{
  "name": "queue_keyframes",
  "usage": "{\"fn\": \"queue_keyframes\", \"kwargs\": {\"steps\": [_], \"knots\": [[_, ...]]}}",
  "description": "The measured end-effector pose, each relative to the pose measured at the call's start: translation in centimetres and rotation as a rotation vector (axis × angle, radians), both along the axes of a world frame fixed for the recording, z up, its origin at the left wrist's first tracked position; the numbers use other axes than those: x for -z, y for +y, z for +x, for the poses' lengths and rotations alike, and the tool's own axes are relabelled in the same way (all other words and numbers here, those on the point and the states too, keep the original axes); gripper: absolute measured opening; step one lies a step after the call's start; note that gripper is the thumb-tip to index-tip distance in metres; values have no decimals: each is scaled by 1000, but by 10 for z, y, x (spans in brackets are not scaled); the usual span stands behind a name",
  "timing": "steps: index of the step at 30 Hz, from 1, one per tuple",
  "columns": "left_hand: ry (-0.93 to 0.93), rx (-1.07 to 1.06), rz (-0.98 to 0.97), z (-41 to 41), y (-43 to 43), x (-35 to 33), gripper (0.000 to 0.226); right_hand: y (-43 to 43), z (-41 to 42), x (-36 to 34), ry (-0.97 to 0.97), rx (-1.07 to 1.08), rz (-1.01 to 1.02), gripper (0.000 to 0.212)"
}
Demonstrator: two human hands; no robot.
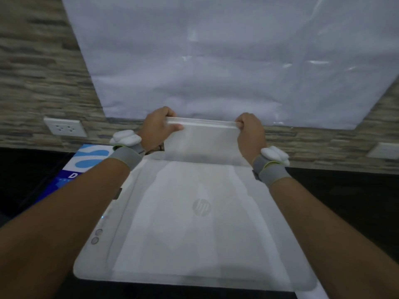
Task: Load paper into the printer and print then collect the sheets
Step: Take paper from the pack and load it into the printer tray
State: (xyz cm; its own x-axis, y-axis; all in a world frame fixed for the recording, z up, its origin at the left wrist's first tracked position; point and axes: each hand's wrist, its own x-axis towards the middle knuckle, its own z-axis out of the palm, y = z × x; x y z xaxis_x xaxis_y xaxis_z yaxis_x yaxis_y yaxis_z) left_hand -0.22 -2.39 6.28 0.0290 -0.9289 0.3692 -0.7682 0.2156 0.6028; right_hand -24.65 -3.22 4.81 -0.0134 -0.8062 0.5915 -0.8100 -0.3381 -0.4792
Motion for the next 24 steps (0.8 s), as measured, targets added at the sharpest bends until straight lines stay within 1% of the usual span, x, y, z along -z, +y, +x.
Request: {"fn": "queue_keyframes", "kwargs": {"steps": [3,7,11,16,21,24], "knots": [[61,-16,-19,0,-5,5,29,-8,-2,1,-46,-38,-17,19],[140,-65,-26,-2,-21,12,29,-25,-1,3,-128,-53,36,20],[185,-110,-41,-4,-33,19,30,-38,1,3,-282,-48,99,17],[211,-141,-30,-5,-47,28,31,-56,0,11,-465,-18,154,12],[219,-182,-32,-9,-53,34,33,-64,-2,22,-607,20,185,22],[215,-189,-45,-10,-52,36,36,-64,-2,25,-657,42,196,22]]}}
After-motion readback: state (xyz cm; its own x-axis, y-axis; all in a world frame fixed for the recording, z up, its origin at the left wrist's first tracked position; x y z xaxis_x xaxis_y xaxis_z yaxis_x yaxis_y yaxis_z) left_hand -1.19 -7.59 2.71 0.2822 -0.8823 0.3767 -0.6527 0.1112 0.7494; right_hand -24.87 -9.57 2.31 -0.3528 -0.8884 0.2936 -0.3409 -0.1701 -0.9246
